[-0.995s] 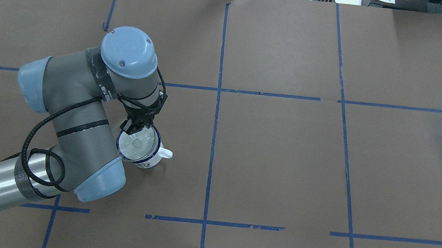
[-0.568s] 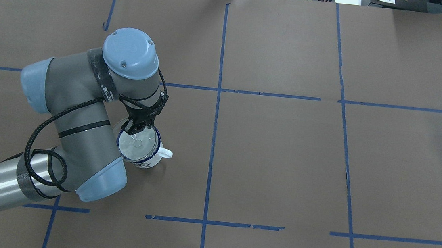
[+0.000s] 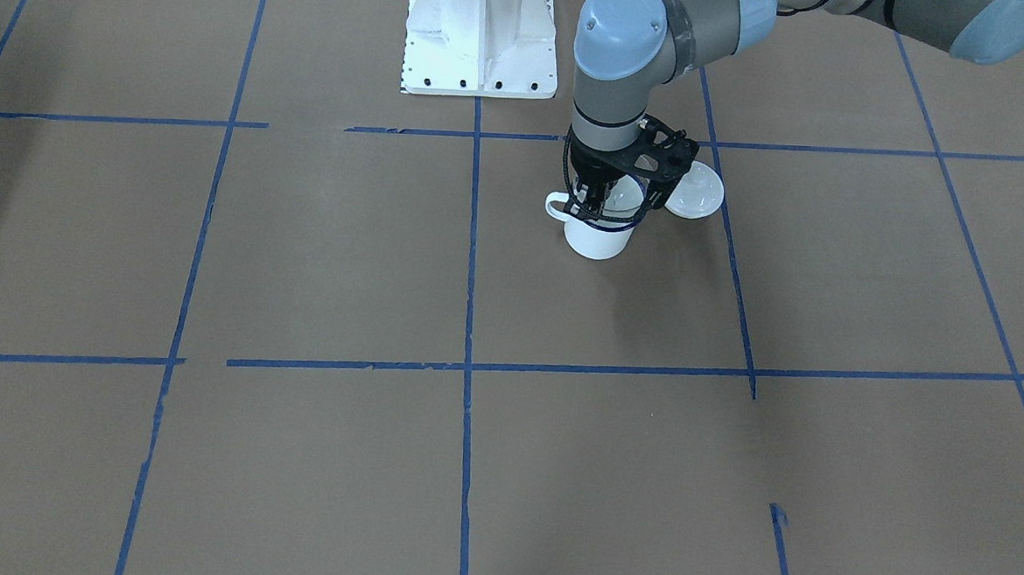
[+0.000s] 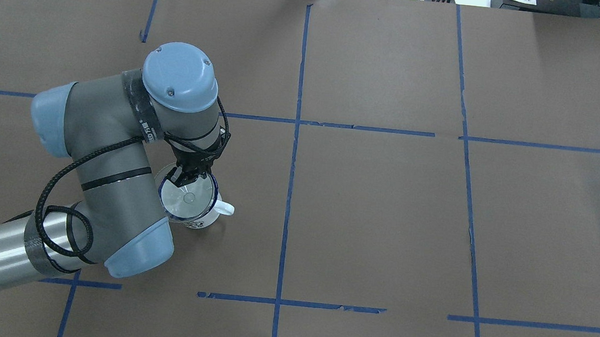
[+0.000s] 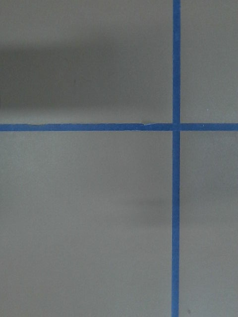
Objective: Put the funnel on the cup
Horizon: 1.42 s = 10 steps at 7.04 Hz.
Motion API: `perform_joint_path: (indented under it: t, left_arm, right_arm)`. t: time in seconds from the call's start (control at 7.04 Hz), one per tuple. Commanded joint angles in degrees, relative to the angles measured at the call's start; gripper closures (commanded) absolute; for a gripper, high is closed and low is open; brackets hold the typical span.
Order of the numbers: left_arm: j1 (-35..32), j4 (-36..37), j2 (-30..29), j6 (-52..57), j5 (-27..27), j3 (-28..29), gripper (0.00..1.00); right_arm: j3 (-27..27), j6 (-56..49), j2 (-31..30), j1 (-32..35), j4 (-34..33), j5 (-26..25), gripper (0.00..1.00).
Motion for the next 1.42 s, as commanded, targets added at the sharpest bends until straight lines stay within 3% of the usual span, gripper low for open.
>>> perform_joint_path:
  t: [0.0, 0.14, 0.28, 0.43, 0.85, 1.28]
  left_arm:
    - [0.03, -0.05, 0.12, 0.07, 0.00, 0.00, 0.57]
    - [0.03, -0.05, 0.12, 1.20, 0.00, 0.00, 0.51]
    - [0.03, 0.04, 0.03, 1.56, 0.17, -0.26, 0.01]
    - [-0.32, 0.13, 0.20, 2.52, 0.09, -1.83, 0.00]
    - [-9.43, -0.48, 4.23, 23.27, -0.96, -11.49, 0.00]
    - [-26.99, -6.89, 15.81, 54.55, -14.20, -10.91, 0.00]
  right_arm:
    - [0.00, 0.00, 0.00, 0.00, 0.00, 0.00, 0.00]
    - [0.00, 0.00, 0.00, 0.00, 0.00, 0.00, 0.00]
    - [0.00, 0.00, 0.00, 0.00, 0.00, 0.00, 0.00]
    - [0.00, 0.00, 0.00, 0.00, 0.00, 0.00, 0.00]
    - [0.00, 0.00, 0.00, 0.00, 0.00, 0.00, 0.00]
    - [0.00, 0.00, 0.00, 0.00, 0.00, 0.00, 0.00]
